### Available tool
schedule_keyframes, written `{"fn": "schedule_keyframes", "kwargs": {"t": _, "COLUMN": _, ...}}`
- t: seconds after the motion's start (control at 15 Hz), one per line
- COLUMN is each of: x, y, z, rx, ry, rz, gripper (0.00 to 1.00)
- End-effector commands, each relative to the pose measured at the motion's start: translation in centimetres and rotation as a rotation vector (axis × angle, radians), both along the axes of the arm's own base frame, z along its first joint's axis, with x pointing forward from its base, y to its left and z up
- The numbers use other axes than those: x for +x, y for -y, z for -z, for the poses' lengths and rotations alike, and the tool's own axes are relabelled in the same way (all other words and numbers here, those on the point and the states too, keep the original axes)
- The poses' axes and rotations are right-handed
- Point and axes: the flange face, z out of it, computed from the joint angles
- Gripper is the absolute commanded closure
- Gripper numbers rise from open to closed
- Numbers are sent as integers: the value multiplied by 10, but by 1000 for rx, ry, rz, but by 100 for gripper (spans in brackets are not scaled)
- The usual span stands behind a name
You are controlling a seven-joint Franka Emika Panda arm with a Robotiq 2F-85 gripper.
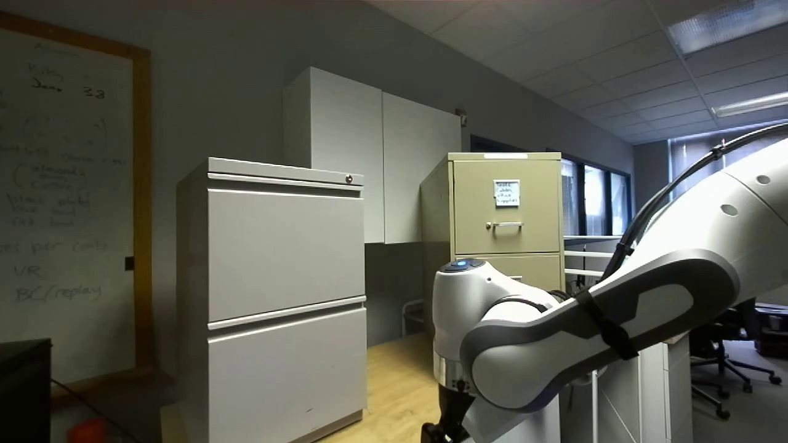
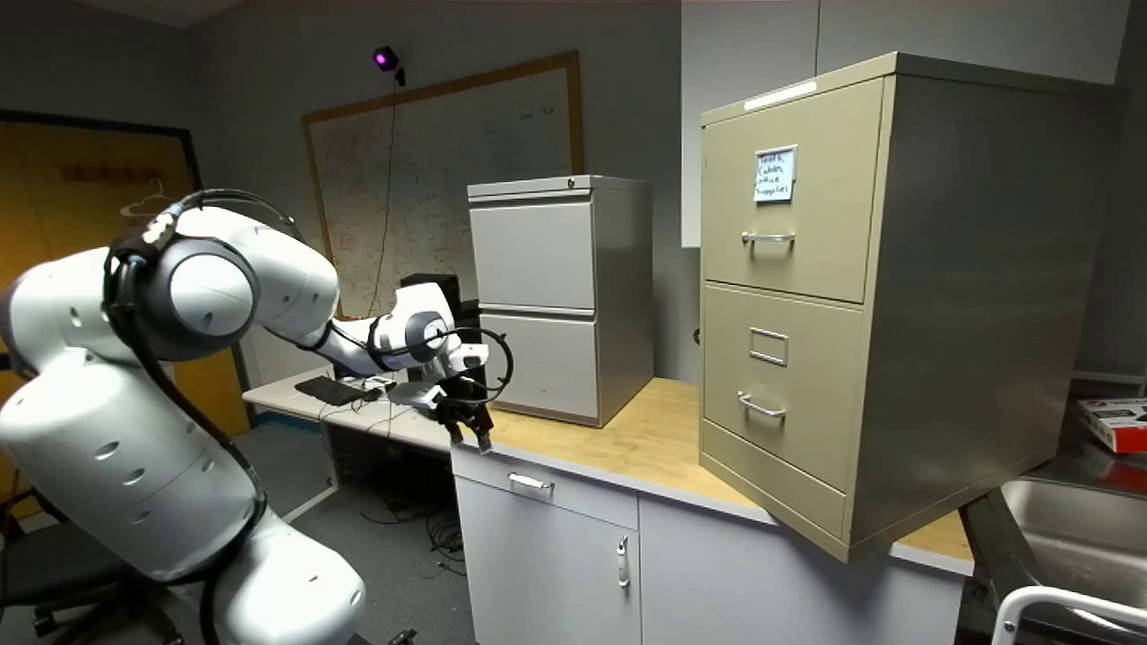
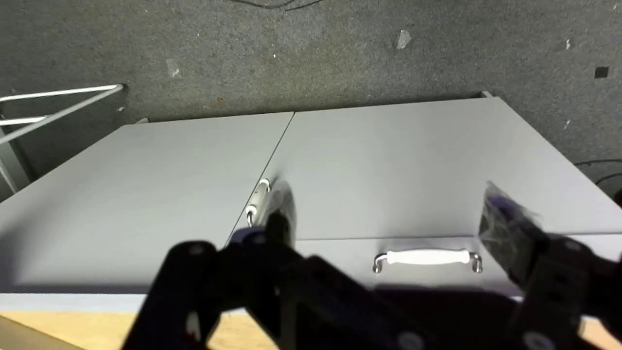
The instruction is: Open the bottom drawer of the left cabinet
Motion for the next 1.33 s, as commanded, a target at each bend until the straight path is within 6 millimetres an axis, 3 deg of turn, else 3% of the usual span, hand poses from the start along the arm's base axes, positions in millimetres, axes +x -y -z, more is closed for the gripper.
{"fn": "schedule_keyframes", "kwargs": {"t": 0.0, "x": 31, "y": 12, "z": -23, "rx": -5, "ry": 72, "rz": 83, "gripper": 0}}
{"fn": "schedule_keyframes", "kwargs": {"t": 0.2, "x": 60, "y": 37, "z": -42, "rx": 3, "ry": 156, "rz": 151, "gripper": 0}}
{"fn": "schedule_keyframes", "kwargs": {"t": 0.47, "x": 96, "y": 93, "z": -58, "rx": 109, "ry": 305, "rz": 275, "gripper": 0}}
{"fn": "schedule_keyframes", "kwargs": {"t": 0.93, "x": 129, "y": 198, "z": -36, "rx": 347, "ry": 515, "rz": 549, "gripper": 0}}
{"fn": "schedule_keyframes", "kwargs": {"t": 1.27, "x": 131, "y": 243, "z": -30, "rx": 497, "ry": 691, "rz": 779, "gripper": 0}}
